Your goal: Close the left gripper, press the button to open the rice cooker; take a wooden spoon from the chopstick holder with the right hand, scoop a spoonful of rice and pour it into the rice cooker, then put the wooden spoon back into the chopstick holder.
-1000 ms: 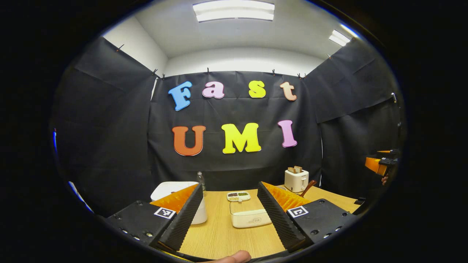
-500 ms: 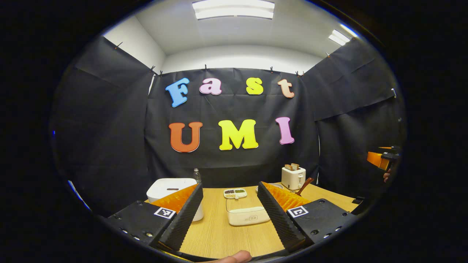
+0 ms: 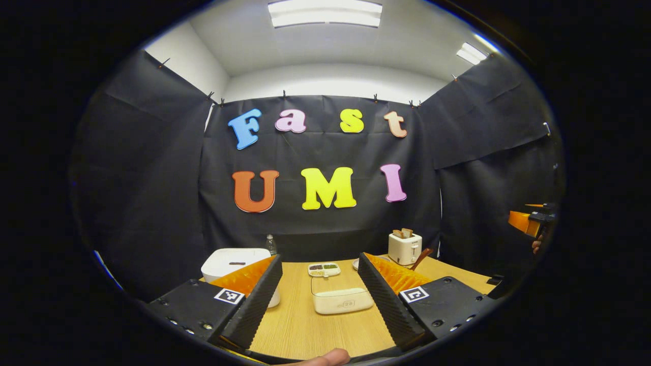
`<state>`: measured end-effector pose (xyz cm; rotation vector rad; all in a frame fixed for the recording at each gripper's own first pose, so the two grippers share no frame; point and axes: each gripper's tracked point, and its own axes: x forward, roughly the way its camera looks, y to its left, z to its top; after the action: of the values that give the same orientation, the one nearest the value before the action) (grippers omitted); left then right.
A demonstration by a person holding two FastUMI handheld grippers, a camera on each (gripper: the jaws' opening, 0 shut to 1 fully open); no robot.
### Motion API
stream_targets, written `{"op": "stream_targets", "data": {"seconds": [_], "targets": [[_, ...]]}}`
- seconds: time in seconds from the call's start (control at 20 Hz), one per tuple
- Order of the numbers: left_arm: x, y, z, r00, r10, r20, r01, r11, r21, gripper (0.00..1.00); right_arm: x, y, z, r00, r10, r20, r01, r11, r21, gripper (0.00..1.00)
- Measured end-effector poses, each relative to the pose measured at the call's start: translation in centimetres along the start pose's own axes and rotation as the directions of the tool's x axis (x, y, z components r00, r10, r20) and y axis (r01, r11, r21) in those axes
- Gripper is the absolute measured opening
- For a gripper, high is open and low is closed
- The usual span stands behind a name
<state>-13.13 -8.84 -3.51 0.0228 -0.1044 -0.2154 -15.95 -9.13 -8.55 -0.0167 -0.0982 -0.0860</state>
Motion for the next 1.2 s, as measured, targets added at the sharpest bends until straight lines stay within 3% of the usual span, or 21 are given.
{"op": "stream_targets", "data": {"seconds": [0.45,0.85,1.2], "targets": [[-0.4,-0.6,-0.1,1.0,-0.007,-0.01,0.007,1.0,0.003,0.95,0.0,-0.1,0.3,1.0,-0.007,0.023,0.007,1.0,0.006,1.0],[-1.0,-0.6,-0.4,1.0,0.005,-0.006,-0.005,1.0,0.004,0.95,0.2,2.6,0.9,0.998,0.033,0.059,-0.032,0.999,-0.019,0.99],[-0.6,1.0,-1.4,0.997,0.069,-0.027,-0.069,0.998,0.01,0.95,2.3,8.0,0.4,0.987,0.155,0.052,-0.153,0.987,-0.042,1.0]]}}
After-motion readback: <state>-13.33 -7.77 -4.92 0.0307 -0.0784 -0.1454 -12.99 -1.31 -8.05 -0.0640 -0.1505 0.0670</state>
